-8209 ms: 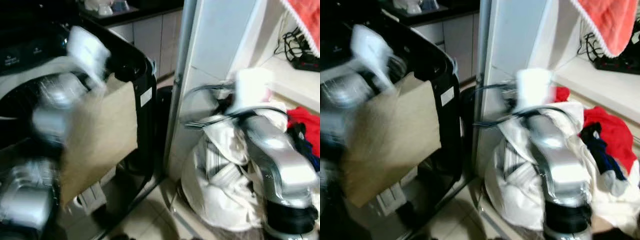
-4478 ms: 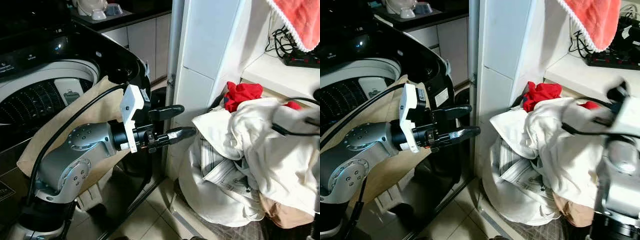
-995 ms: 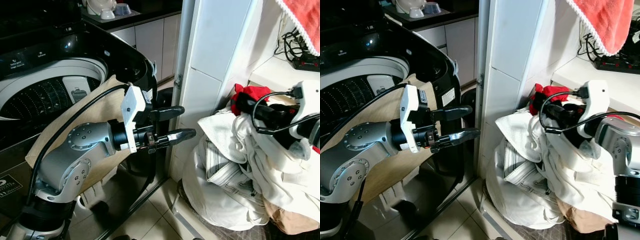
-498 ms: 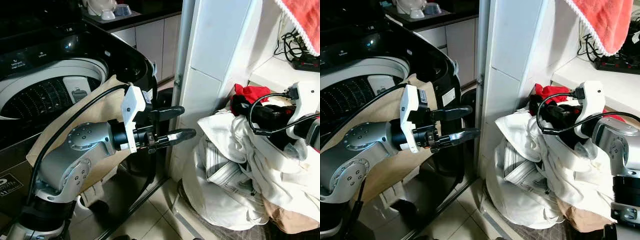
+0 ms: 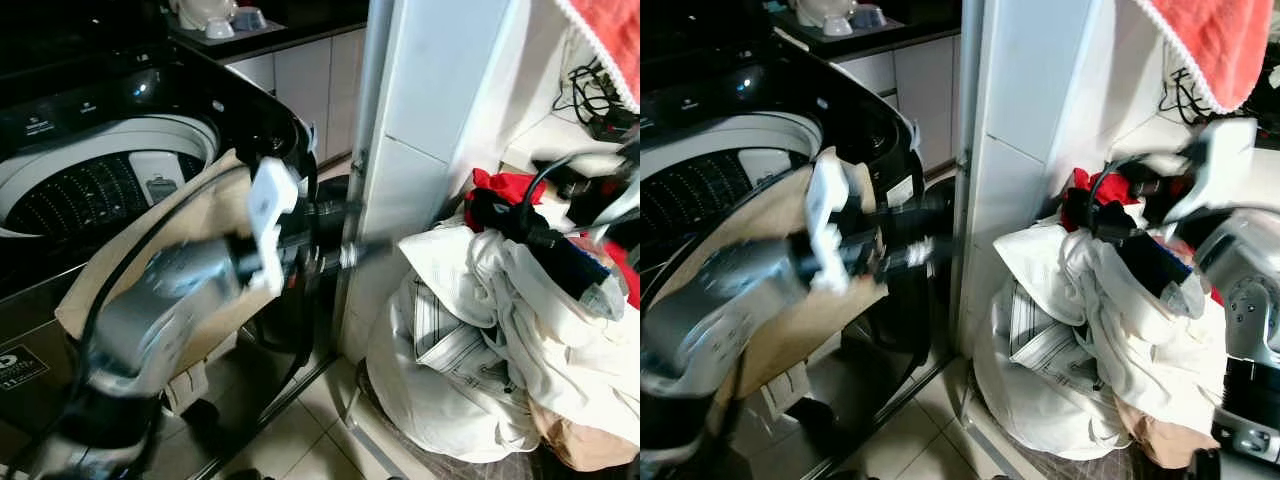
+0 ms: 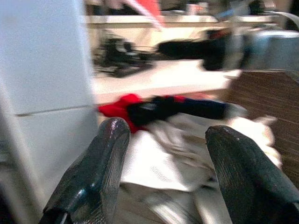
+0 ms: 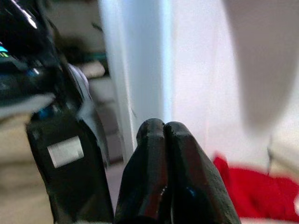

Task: Clothes washing

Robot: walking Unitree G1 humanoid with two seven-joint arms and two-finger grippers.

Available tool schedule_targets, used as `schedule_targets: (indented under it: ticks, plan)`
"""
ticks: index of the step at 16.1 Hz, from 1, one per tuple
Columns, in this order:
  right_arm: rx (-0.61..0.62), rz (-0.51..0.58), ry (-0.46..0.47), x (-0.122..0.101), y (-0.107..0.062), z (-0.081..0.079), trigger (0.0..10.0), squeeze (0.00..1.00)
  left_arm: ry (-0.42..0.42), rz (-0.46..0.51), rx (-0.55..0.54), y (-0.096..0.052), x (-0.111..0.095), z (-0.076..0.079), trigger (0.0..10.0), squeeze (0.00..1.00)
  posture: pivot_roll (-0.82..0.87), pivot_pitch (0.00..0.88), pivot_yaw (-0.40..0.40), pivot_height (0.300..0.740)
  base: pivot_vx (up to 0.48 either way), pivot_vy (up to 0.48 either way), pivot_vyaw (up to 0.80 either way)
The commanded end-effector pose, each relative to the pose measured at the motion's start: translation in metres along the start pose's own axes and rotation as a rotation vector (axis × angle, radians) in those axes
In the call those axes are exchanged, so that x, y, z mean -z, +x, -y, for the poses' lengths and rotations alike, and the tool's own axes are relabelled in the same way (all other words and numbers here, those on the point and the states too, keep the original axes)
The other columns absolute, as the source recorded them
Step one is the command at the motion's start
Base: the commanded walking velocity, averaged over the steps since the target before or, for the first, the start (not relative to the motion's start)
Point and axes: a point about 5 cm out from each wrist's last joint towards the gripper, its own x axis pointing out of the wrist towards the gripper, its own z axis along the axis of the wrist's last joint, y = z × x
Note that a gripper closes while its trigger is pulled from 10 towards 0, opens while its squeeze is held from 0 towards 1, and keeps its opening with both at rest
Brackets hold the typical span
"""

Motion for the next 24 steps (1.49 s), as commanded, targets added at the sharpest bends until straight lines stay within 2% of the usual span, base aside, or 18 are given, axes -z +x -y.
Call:
schedule_targets:
  ticks: [1, 2, 4, 5, 6, 7, 8, 9, 10, 14, 18, 24]
  plan:
    - [-0.034, 0.05, -0.04, -0.008, -0.003, -0.007, 0.0, 0.0, 0.0, -0.006, -0.117, -0.001, -0.002, -0.015, 10.0, 0.0, -0.07, 0.0, 0.0, 0.74, 0.0, 0.0, 0.0]
    - [-0.073, 0.066, -0.044, -0.008, -0.002, -0.016, 0.0, 0.0, -0.011, -0.005, -0.169, 0.0, -0.001, -0.02, 10.0, 0.0, -0.07, 0.0, 0.0, 0.74, 0.0, 0.0, 0.0]
    - [-0.131, 0.128, -0.012, -0.01, -0.002, -0.032, 0.0, 0.0, -0.05, 0.033, -0.197, 0.004, -0.005, -0.021, 10.0, 0.0, -0.07, 0.0, 0.0, 0.74, 0.0, 0.0, 0.0]
    - [-0.111, 0.121, -0.032, -0.007, -0.001, -0.034, 0.0, 0.0, -0.066, 0.057, -0.171, 0.007, -0.007, -0.016, 10.0, 0.0, -0.07, 0.0, 0.0, 0.74, 0.0, 0.0, 0.0]
    - [-0.038, 0.08, -0.067, -0.002, 0.0, -0.026, 1.3, 0.0, -0.057, 0.042, -0.14, 0.007, -0.006, -0.012, 10.0, 0.0, -0.07, 0.0, 0.001, 0.74, 0.0, 0.0, 0.0]
    - [-0.014, 0.065, -0.074, -0.001, 0.0, -0.023, 1.3, 0.0, -0.053, 0.035, -0.129, 0.006, -0.005, -0.011, 10.0, 0.0, -0.07, 0.0, 0.001, 0.74, 0.0, 0.0, 0.0]
    - [0.014, 0.023, -0.085, 0.002, 0.001, -0.017, 10.0, 1.0, -0.034, 0.015, -0.109, 0.005, -0.002, -0.009, 10.0, 0.0, -0.07, 0.0, 0.001, 0.74, 0.0, 0.0, 0.0]
    - [0.034, -0.054, -0.089, 0.006, 0.002, -0.01, 10.0, 1.0, -0.006, -0.021, -0.077, 0.004, 0.002, -0.006, 10.0, 0.0, -0.07, 0.0, 0.001, 0.74, 0.0, 0.0, 0.0]
    - [0.037, -0.084, -0.085, 0.006, 0.004, -0.006, 10.0, 1.0, 0.007, -0.037, -0.066, 0.003, 0.003, -0.005, 10.0, 0.0, -0.07, 0.0, 0.001, 0.74, 0.0, 0.0, 0.0]
    - [0.073, -0.255, -0.115, 0.015, 0.011, 0.017, 10.0, 1.0, 0.007, -0.058, -0.04, 0.001, 0.006, -0.002, 10.0, 0.0, -0.06, 0.0, -0.003, 0.74, 0.0, 0.0, 0.0]
    - [0.035, -0.287, -0.075, 0.009, 0.015, 0.028, 10.0, 1.0, 0.022, -0.068, -0.034, -0.004, 0.007, -0.003, 10.0, 0.0, -0.06, 0.0, -0.009, 0.74, 0.0, 0.0, 0.0]
    - [-0.011, -0.299, -0.091, 0.007, 0.021, 0.031, 10.0, 1.0, 0.031, -0.077, -0.022, -0.004, 0.007, -0.002, 10.0, 0.0, -0.06, 0.0, -0.004, 0.74, 0.0, 0.0, 0.0]
